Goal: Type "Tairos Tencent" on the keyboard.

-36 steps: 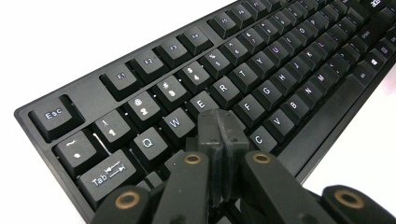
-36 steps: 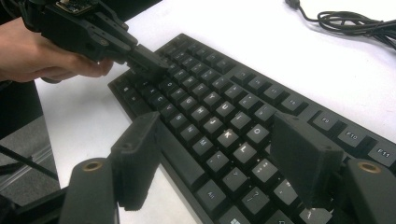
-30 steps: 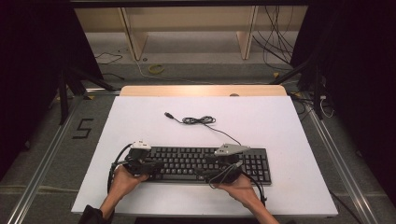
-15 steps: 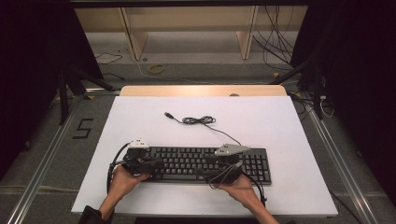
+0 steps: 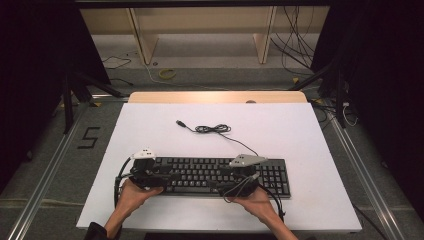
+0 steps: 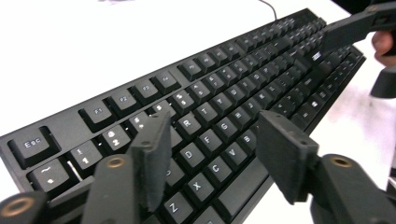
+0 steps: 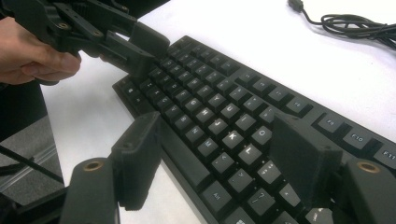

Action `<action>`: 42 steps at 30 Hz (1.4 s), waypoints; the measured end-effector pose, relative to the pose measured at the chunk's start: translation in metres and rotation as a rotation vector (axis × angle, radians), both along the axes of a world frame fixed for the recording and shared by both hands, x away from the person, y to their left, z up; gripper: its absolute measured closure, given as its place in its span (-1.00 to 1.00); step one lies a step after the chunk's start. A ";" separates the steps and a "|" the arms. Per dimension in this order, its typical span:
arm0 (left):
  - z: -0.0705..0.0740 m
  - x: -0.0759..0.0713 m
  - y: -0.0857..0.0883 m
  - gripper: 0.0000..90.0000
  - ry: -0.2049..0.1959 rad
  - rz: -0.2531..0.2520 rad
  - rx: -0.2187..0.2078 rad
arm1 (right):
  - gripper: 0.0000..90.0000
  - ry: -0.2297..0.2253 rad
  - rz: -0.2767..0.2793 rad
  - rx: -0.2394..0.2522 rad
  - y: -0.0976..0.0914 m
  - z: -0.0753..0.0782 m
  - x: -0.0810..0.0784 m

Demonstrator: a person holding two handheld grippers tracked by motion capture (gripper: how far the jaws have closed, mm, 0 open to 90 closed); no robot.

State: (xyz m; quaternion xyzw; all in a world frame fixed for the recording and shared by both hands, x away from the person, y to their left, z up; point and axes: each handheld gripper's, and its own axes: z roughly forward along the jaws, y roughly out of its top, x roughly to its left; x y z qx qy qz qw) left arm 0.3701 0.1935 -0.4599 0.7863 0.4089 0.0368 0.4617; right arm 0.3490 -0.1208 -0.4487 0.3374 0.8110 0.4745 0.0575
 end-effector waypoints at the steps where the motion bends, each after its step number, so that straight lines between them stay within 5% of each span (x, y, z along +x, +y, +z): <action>1: 0.000 -0.001 0.000 -0.07 -0.003 0.002 -0.007 | -0.23 0.000 0.000 0.000 0.000 0.000 0.000; 20: 0.005 -0.008 0.003 -0.33 -0.041 0.034 -0.048 | -0.18 0.000 0.031 -0.004 0.013 -0.001 -0.002; 42: 0.003 -0.021 0.009 -0.37 -0.057 0.037 -0.068 | 0.33 0.013 0.091 -0.016 0.035 -0.008 0.000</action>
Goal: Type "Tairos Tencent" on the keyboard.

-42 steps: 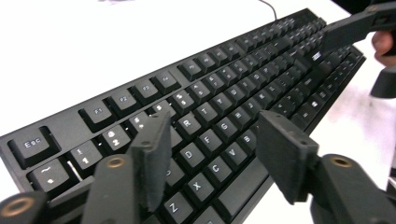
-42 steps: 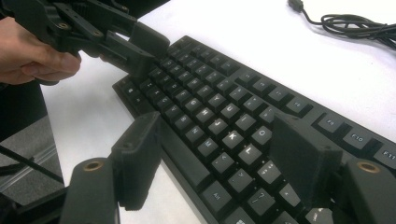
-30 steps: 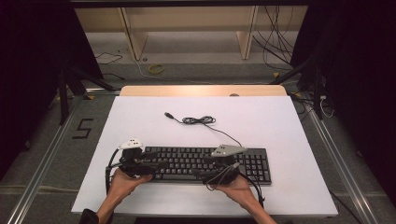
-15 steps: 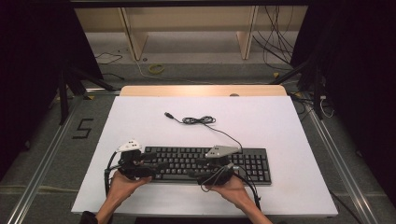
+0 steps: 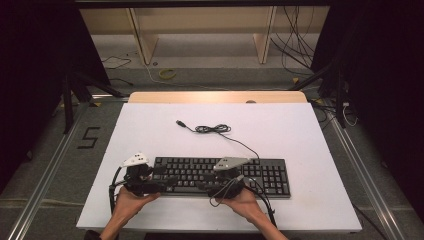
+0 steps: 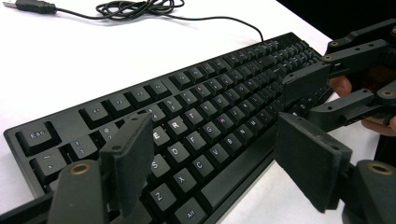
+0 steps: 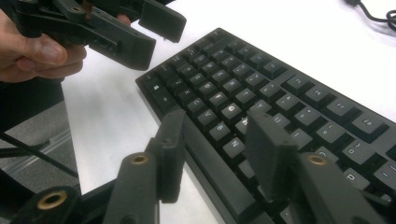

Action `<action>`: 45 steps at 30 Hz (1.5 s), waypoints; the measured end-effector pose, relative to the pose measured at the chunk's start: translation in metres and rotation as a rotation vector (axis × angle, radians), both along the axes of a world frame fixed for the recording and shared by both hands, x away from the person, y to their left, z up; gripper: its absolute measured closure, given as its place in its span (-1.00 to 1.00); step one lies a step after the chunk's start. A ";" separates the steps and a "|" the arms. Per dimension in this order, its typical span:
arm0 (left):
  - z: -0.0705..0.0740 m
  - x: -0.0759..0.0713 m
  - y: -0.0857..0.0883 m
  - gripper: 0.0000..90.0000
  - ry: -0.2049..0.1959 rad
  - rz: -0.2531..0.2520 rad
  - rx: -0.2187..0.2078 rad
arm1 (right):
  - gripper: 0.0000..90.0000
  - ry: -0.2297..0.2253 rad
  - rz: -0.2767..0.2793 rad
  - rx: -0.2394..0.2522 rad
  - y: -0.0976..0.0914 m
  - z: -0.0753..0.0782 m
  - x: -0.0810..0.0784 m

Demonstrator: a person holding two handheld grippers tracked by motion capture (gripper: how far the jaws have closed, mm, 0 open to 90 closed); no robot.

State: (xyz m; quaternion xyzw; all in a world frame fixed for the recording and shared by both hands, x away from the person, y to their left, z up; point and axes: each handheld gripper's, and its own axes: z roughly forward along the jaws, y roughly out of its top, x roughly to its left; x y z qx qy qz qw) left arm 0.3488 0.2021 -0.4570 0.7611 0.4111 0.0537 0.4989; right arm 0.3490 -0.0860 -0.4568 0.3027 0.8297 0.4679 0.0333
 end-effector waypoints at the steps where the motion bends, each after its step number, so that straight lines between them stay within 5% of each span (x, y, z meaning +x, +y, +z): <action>1: 0.000 -0.001 0.000 -0.37 0.000 0.003 -0.002 | 0.35 -0.001 0.002 0.001 0.001 0.000 0.000; 25: -0.002 -0.007 0.005 -0.37 -0.016 0.000 0.003 | 0.99 0.010 0.033 -0.108 0.022 -0.013 0.004; 45: -0.003 -0.009 0.008 -0.37 -0.012 0.003 0.004 | 1.00 0.016 0.035 -0.167 0.029 -0.023 0.007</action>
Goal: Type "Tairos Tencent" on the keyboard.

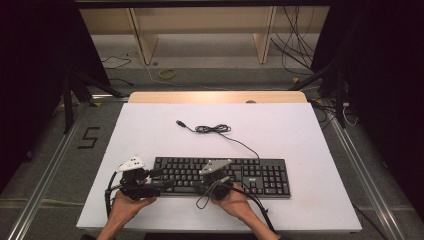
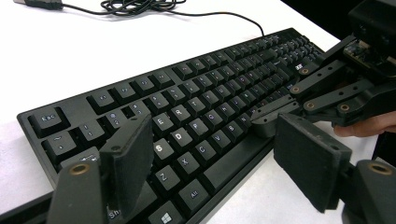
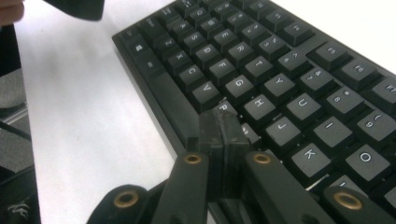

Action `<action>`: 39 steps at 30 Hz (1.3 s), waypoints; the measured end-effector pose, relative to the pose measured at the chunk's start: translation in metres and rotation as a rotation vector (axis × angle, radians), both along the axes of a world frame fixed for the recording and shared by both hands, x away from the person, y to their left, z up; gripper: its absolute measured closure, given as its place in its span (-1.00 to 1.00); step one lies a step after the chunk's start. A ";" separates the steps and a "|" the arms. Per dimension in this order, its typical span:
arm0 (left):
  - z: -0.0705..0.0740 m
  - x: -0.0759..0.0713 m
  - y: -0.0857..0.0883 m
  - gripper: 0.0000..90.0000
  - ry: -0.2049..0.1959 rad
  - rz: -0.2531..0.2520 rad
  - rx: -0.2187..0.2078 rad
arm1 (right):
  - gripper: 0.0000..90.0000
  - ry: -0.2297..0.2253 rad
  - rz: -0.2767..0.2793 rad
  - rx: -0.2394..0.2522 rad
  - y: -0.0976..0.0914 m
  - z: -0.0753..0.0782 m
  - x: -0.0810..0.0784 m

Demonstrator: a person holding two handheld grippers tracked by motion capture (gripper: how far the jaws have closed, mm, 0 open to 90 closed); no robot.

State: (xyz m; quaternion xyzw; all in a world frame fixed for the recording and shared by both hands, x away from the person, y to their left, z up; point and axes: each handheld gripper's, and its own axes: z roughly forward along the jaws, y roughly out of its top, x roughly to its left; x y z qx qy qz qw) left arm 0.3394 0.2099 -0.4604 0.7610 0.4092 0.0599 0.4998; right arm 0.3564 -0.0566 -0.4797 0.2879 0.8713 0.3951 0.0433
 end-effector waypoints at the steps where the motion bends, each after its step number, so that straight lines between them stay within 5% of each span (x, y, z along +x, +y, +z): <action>1: 0.000 0.000 0.000 -0.37 0.000 0.001 -0.001 | 1.00 -0.004 0.002 0.000 0.000 -0.001 0.000; 11: -0.001 0.001 0.001 -0.37 0.004 0.006 0.002 | 1.00 0.007 0.000 -0.004 0.000 -0.003 0.000; 25: -0.002 0.002 0.002 -0.37 0.008 0.010 0.008 | 0.78 -0.009 -0.027 0.069 -0.014 0.010 0.004; 39: -0.003 0.005 0.007 -0.29 0.033 0.048 0.059 | 0.18 0.003 -0.068 0.127 -0.022 0.021 0.015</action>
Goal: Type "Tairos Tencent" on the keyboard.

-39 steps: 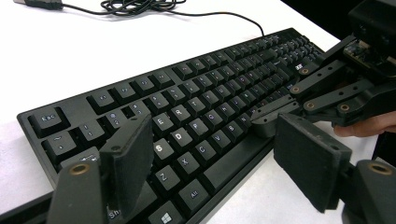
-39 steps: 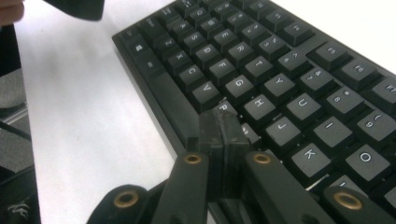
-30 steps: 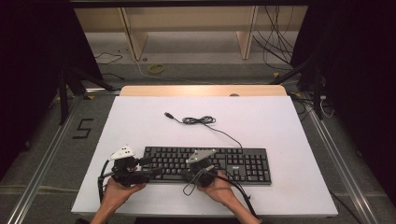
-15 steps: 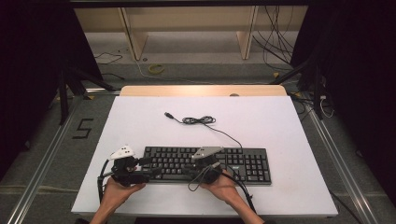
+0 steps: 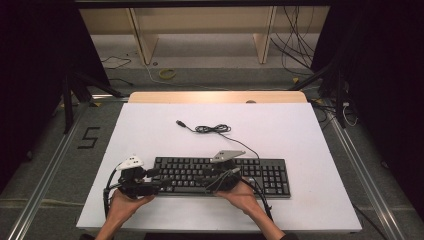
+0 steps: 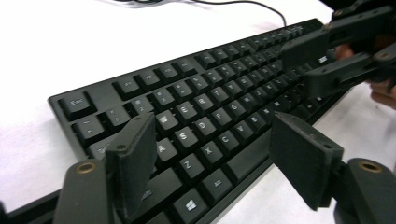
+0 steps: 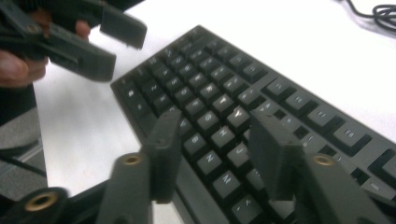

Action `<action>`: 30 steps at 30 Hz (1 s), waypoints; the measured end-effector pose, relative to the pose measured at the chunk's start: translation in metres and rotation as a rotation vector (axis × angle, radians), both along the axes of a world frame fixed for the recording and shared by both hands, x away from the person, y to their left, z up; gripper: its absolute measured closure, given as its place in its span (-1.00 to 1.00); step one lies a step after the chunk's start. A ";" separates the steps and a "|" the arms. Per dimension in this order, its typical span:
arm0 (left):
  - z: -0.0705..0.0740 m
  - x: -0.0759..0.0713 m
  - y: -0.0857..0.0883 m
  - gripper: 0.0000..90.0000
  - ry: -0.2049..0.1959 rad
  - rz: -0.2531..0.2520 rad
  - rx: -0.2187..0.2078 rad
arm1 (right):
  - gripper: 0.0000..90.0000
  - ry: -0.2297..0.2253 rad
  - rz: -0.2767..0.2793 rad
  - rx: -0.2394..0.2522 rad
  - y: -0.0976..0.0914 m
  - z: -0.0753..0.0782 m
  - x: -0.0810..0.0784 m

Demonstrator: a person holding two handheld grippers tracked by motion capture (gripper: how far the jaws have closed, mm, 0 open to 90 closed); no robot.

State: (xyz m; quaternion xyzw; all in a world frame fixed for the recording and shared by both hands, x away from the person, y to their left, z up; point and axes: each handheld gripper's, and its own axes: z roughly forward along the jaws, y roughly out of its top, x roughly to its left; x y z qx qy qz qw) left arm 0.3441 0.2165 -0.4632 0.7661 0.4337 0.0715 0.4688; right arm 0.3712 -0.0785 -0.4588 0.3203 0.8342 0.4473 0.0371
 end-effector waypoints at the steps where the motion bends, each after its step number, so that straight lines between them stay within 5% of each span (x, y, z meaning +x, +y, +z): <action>1: 0.000 0.000 0.000 -0.26 0.004 0.009 0.005 | 0.12 0.005 -0.002 0.007 0.000 0.001 0.001; 15: -0.004 0.004 0.006 0.42 0.075 0.040 0.089 | 0.01 0.000 -0.031 -0.006 0.013 0.004 0.018; 30: -0.008 0.006 0.005 0.92 0.095 0.017 0.147 | 0.79 0.002 -0.019 -0.063 0.029 -0.004 0.030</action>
